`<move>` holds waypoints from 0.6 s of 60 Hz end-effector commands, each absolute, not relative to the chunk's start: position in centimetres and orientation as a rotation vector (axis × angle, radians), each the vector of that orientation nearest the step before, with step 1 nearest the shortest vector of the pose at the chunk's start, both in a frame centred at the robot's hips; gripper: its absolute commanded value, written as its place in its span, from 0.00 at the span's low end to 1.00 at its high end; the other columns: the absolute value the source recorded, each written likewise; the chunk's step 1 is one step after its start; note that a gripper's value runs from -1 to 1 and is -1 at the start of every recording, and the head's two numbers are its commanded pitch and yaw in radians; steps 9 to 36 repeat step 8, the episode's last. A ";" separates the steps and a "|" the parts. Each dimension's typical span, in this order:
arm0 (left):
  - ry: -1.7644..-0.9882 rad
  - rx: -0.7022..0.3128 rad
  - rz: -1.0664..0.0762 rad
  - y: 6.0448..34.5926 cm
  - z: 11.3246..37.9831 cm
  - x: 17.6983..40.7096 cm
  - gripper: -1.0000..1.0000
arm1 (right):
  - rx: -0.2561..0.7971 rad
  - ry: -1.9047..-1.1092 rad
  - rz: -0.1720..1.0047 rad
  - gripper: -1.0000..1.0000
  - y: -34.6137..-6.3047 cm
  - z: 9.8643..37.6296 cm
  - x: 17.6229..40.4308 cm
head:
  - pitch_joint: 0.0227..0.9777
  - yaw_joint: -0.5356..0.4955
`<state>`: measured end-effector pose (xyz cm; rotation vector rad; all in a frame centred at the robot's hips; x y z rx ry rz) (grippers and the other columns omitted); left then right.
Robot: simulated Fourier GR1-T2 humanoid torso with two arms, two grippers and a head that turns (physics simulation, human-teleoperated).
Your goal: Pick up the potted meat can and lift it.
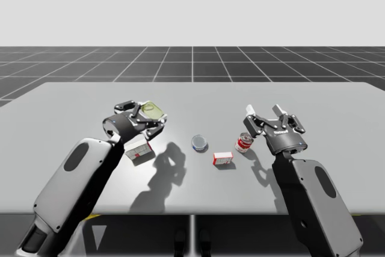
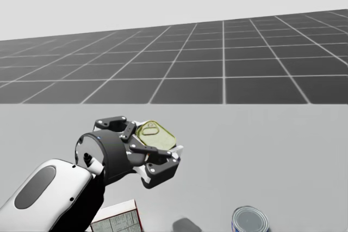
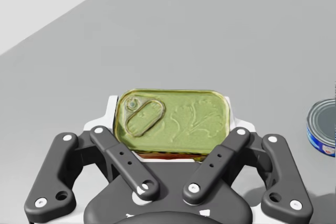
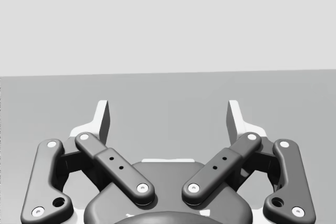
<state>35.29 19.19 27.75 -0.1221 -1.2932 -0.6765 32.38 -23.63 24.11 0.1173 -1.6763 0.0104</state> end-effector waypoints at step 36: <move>-1.553 -0.200 -0.610 18.8 36.4 35.3 1.00 | 0.134 -1.676 0.017 0.00 -23.6 24.0 32.4 | 0.44 0.71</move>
